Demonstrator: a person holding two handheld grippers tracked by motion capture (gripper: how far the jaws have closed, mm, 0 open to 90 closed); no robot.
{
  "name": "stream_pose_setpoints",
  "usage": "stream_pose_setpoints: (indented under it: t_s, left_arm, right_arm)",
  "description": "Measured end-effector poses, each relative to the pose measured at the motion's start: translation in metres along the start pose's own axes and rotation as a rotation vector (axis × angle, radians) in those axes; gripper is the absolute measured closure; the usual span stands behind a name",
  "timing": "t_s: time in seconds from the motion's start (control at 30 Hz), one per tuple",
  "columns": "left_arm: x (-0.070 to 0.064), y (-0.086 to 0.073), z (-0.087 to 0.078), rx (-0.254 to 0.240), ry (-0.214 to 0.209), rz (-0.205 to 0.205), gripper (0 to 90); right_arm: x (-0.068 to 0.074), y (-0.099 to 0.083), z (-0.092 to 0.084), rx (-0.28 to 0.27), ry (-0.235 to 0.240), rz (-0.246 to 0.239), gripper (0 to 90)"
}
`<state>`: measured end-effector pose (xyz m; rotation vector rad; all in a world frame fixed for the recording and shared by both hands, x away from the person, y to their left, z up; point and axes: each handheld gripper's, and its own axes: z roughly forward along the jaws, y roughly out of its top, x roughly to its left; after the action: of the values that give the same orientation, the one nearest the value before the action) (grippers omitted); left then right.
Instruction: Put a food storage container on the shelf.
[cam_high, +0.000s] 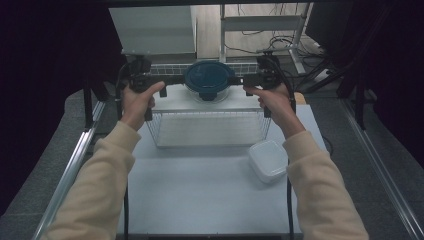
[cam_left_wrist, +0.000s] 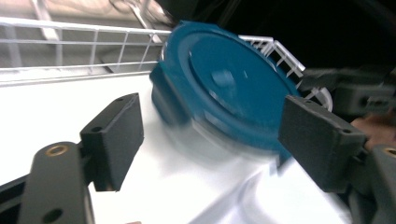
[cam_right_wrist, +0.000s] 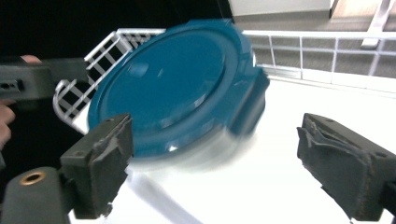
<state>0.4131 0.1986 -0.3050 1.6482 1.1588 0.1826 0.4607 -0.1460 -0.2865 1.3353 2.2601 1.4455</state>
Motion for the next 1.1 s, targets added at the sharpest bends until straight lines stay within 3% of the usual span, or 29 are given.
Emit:
stream_pose_setpoints:
  t_s: [0.07, 0.2, 0.37, 0.47, 0.53, 0.6, 0.77, 0.83, 0.93, 1.1]
  left_arm:
    - [-0.007, -0.019, -0.011, 0.012, -0.006, 0.042, 24.1]
    - [-0.019, -0.06, -0.033, 0.01, -0.032, 0.084, 25.6]
    - [-0.028, -0.109, -0.049, 0.014, -0.09, 0.086, 25.3]
    - [-0.031, -0.135, -0.05, 0.055, -0.019, 0.152, 25.5]
    - [-0.03, -0.144, -0.05, 0.061, -0.01, 0.15, 25.9]
    - [-0.025, -0.167, -0.048, 0.091, 0.017, 0.153, 25.7]
    - [-0.022, -0.198, -0.045, 0.135, 0.058, 0.171, 25.9]
    - [-0.019, -0.207, -0.043, 0.153, 0.059, 0.157, 26.2]
    - [-0.015, -0.216, -0.041, 0.168, 0.066, 0.135, 26.3]
    - [-0.012, -0.223, -0.039, 0.185, 0.08, 0.135, 26.3]
  right_arm:
    - [0.003, -0.013, -0.012, -0.011, 0.005, -0.039, 15.6]
    - [0.009, -0.046, -0.036, -0.034, 0.003, -0.111, 21.9]
    - [0.011, -0.093, -0.06, -0.033, -0.008, -0.161, 23.9]
    - [0.009, -0.122, -0.07, -0.03, -0.02, -0.204, 24.0]
    - [0.006, -0.141, -0.075, -0.02, -0.01, -0.205, 24.2]
    - [0.004, -0.158, -0.079, -0.019, -0.009, -0.206, 24.7]
    - [0.0, -0.189, -0.08, 0.014, -0.004, -0.195, 26.1]
    - [0.0, -0.198, -0.079, 0.026, 0.005, -0.188, 26.9]
    - [0.0, -0.21, -0.077, 0.041, 0.003, -0.187, 27.6]
    - [-0.007, -0.224, -0.075, 0.071, -0.003, -0.175, 29.2]
